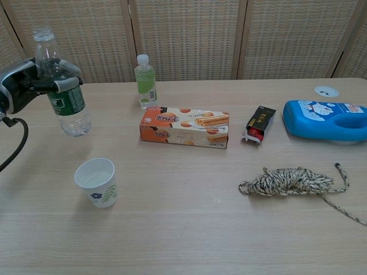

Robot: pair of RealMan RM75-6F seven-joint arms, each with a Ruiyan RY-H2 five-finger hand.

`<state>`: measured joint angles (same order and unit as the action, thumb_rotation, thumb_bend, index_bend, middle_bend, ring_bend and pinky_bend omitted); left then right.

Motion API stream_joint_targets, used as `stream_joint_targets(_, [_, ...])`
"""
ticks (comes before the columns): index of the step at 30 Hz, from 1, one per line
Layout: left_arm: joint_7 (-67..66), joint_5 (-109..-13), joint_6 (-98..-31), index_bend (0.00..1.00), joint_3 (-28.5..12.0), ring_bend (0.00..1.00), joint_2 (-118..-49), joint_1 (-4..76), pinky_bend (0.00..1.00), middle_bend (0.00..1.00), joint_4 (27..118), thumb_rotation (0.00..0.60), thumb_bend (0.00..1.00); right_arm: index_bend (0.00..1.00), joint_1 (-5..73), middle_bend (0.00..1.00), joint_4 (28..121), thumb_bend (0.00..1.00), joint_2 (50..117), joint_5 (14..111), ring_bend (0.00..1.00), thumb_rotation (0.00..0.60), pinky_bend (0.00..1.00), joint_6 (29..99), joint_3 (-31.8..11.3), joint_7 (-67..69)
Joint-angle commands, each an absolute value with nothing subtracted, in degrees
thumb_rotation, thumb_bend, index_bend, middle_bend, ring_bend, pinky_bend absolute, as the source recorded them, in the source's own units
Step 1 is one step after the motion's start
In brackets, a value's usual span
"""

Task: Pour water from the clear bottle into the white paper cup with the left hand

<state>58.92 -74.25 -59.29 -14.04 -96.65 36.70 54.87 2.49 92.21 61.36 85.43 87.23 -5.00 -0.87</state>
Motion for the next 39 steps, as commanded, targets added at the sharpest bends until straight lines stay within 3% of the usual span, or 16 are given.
stream_joint_targets(1, [62.47, -73.27, -59.48, 0.52, -15.45, 0.39, -101.72, 36.95, 0.44, 0.49, 49.38, 0.600, 0.49, 0.00, 2.60, 0.00, 92.08, 0.00, 61.40, 85.30, 0.00, 0.600, 0.00, 86.95, -4.97, -0.86])
stream_joint_targets(11, [67.15, -74.64, -57.19, 0.52, -14.81, 0.39, -108.13, 38.00, 0.44, 0.49, 39.05, 0.600, 0.47, 0.00, 3.14, 0.00, 91.53, 0.00, 61.45, 84.67, 0.00, 0.600, 0.00, 85.87, -5.13, -0.32])
stream_joint_targets(24, [71.17, -77.15, -56.74, 0.44, -13.12, 0.39, -110.83, 37.99, 0.42, 0.43, 34.50, 0.600, 0.39, 0.00, 3.32, 0.00, 91.53, 0.00, 61.66, 84.67, 0.00, 0.600, 0.00, 85.61, -4.97, -0.75])
stream_joint_targets(26, [71.34, -77.45, -56.88, 0.41, -12.90, 0.37, -111.05, 37.93, 0.40, 0.40, 34.07, 0.600, 0.38, 0.00, 3.36, 0.00, 91.51, 0.00, 61.67, 84.63, 0.00, 0.600, 0.00, 85.53, -4.95, -0.78])
stream_joint_targets(31, [72.56, -78.36, -57.21, 0.22, -12.26, 0.20, -111.27, 37.78, 0.30, 0.22, 33.38, 0.600, 0.25, 0.00, 3.39, 0.00, 91.51, 0.00, 61.72, 84.70, 0.00, 0.600, 0.00, 85.53, -4.89, -0.90])
stream_joint_targets(39, [73.39, -79.61, -57.94, 0.11, -11.24, 0.16, -111.03, 37.39, 0.27, 0.16, 33.03, 0.600, 0.21, 0.00, 3.38, 0.00, 91.63, 0.00, 61.70, 84.81, 0.00, 0.600, 0.00, 85.63, -4.81, -1.00])
